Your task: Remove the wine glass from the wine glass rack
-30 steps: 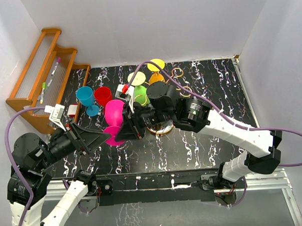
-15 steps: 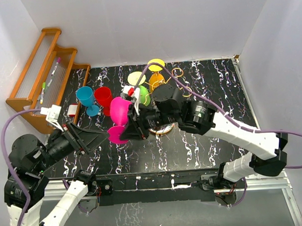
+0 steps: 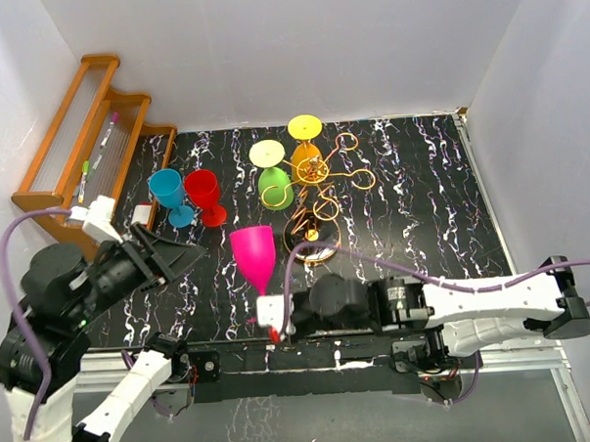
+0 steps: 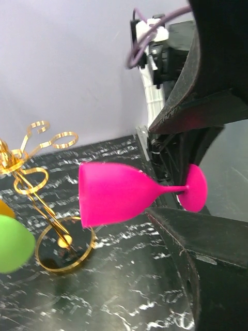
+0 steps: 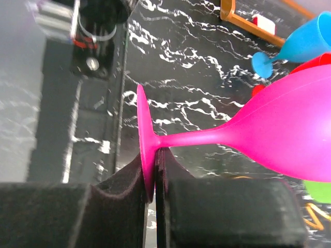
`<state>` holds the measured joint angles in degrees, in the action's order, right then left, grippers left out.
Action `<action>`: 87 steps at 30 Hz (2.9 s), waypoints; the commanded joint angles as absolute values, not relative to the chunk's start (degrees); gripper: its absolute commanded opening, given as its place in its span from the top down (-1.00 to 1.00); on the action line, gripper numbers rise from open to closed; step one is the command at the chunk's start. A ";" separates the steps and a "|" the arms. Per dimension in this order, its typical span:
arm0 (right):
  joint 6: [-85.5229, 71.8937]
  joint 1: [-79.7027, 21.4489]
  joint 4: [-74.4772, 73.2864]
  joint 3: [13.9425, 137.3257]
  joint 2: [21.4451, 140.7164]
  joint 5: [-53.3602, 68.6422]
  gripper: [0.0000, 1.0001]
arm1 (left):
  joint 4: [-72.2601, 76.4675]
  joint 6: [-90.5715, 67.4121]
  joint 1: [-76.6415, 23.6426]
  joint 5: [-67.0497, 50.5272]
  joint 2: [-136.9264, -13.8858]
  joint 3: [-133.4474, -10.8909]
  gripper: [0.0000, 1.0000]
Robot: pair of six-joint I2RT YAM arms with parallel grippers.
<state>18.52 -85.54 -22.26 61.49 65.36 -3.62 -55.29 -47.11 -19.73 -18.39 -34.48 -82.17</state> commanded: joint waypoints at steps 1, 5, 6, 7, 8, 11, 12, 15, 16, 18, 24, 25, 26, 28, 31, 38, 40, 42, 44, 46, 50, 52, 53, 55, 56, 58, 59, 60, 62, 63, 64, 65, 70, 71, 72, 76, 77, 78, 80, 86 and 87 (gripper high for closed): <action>38.84 -93.84 -8.86 54.20 63.12 -20.50 0.85 | -58.98 -46.55 -19.81 -20.18 -37.03 -79.55 -0.12; 49.27 -99.92 -1.06 46.76 63.84 -29.41 0.85 | -60.12 -45.68 -19.82 -21.11 -37.68 -78.67 -0.11; 51.03 -100.73 0.52 45.63 64.20 -30.87 0.84 | -60.34 -45.58 -19.81 -21.10 -37.70 -78.66 -0.11; 52.76 -101.66 2.12 44.47 64.48 -32.81 0.84 | -60.38 -45.49 -19.81 -21.32 -37.70 -78.66 -0.11; 54.52 -102.16 3.79 43.50 64.76 -34.14 0.84 | -60.38 -45.38 -19.78 -21.85 -37.71 -78.54 -0.10; 60.59 -103.21 9.96 40.44 65.60 -37.30 0.85 | -60.61 -44.62 -19.84 -23.72 -37.85 -77.60 -0.10; 62.52 -103.43 11.97 39.67 66.00 -38.09 0.85 | -60.78 -44.33 -19.86 -24.28 -37.95 -77.05 -0.09; 67.06 -103.74 15.08 38.75 67.97 -39.86 0.84 | -60.95 -43.43 -19.88 -25.74 -37.97 -75.69 -0.08; 68.20 -103.91 16.11 38.35 68.46 -40.16 0.84 | -61.06 -43.22 -19.88 -25.93 -37.97 -75.41 -0.08; 70.27 -104.34 18.07 37.65 69.00 -40.33 0.85 | -61.26 -42.78 -19.88 -25.97 -38.06 -75.09 -0.08; 75.70 -105.61 22.86 35.77 70.69 -41.22 0.85 | -60.31 -42.54 -19.86 -26.43 -38.14 -74.28 -0.08; 76.72 -105.78 23.94 35.53 70.91 -41.30 0.84 | -60.22 -42.51 -19.80 -26.44 -38.13 -74.01 -0.08; 77.66 -105.98 24.80 35.31 71.11 -41.31 0.85 | -60.21 -42.46 -19.88 -26.57 -38.14 -73.70 -0.08; 79.42 -106.34 26.26 35.22 71.74 -41.39 0.85 | -59.95 -42.41 -19.82 -26.79 -38.14 -73.06 -0.08; 81.60 -106.73 28.32 35.13 72.64 -41.47 0.85 | -59.47 -42.29 -19.85 -27.23 -38.30 -72.47 -0.08; 88.99 -107.48 35.77 33.83 74.44 -40.99 0.84 | -58.73 -41.92 -19.82 -27.73 -38.75 -71.05 -0.08; 90.60 -107.57 37.45 33.76 75.06 -40.90 0.85 | -58.20 -41.93 -19.80 -28.29 -38.84 -70.47 -0.07; 92.08 -107.58 39.49 33.60 75.60 -40.79 0.84 | -57.80 -41.92 -19.81 -28.75 -38.78 -69.88 -0.05; 92.97 -107.58 39.98 33.74 76.15 -40.78 0.83 | -57.37 -41.93 -19.90 -29.27 -38.72 -69.09 -0.03; 93.79 -107.58 39.97 33.94 76.64 -40.78 0.83 | -57.15 -41.77 -19.81 -29.69 -38.84 -68.83 0.01; 96.21 -107.58 39.98 34.10 77.79 -40.76 0.83 | -57.99 -40.75 -19.86 -29.31 -39.46 -68.90 0.05; 97.17 -107.63 39.93 34.23 78.23 -40.49 0.83 | -58.84 -40.03 -19.82 -28.83 -39.98 -69.00 0.05; 97.57 -107.59 39.90 34.33 78.38 -40.38 0.83 | -59.32 -39.58 -19.84 -28.56 -40.25 -68.99 0.06; 97.83 -107.58 39.43 34.60 78.61 -40.17 0.83 | -59.84 -39.02 -19.84 -28.15 -40.59 -68.99 0.09; 97.66 -107.58 39.26 34.80 78.66 -40.17 0.83 | -59.94 -38.95 -19.84 -27.98 -40.53 -69.04 0.14; 97.50 -107.58 38.97 34.91 78.71 -40.36 0.83 | -60.46 -38.55 -19.81 -27.04 -40.52 -69.33 0.41; 97.22 -107.58 38.94 34.95 78.81 -40.67 0.82 | -61.20 -38.24 -19.83 -26.24 -40.64 -69.64 0.60; 96.90 -107.58 38.94 34.99 78.96 -41.10 0.80 | -61.82 -37.97 -19.83 -25.47 -40.75 -70.06 0.83; 95.84 -107.58 38.94 35.09 79.21 -42.19 0.65 | -63.08 -37.57 -19.90 -23.41 -40.87 -71.10 1.00; 95.09 -107.58 38.94 35.15 79.38 -42.84 0.50 | -63.78 -37.30 -19.89 -22.13 -40.93 -71.88 1.00; 94.37 -107.58 38.80 35.23 79.56 -43.66 0.29 | -64.50 -37.05 -19.87 -20.63 -41.00 -72.68 1.00; 93.45 -107.58 38.53 35.19 79.69 -44.47 0.07 | -65.24 -36.81 -19.84 -19.03 -41.04 -73.48 1.00; 88.78 -107.58 35.85 33.67 78.65 -46.33 -0.48 | -69.02 -34.35 -19.88 -7.04 -42.36 -76.97 1.00; 87.40 -107.59 34.46 33.49 78.13 -46.66 -0.51 | -69.38 -33.97 -19.84 -4.01 -42.74 -77.25 1.00; 85.52 -107.58 32.94 33.49 77.68 -46.95 -0.52 | -69.58 -33.60 -19.83 -1.39 -43.12 -77.34 1.00; 79.51 -107.87 26.07 33.94 75.85 -48.65 -0.52 | -68.47 -32.44 -19.86 10.14 -44.84 -75.94 1.00; 77.93 -107.97 24.33 34.30 75.33 -49.09 -0.51 | -67.71 -32.03 -19.88 12.30 -45.35 -75.24 1.00; 76.48 -108.13 23.05 34.65 74.96 -49.73 -0.51 | -66.48 -31.54 -19.84 14.38 -46.18 -74.37 1.00; 73.03 -108.26 20.62 35.77 74.29 -50.96 -0.49 | -63.89 -30.17 -19.85 18.36 -48.15 -72.73 1.00; 53.26 -108.30 3.68 45.84 75.41 -55.72 -0.46 | -55.97 -27.60 -19.76 25.08 -58.57 -70.70 1.00; 50.46 -108.28 1.32 47.43 75.62 -56.48 -0.45 | -55.00 -27.26 -19.63 26.05 -60.30 -70.87 1.00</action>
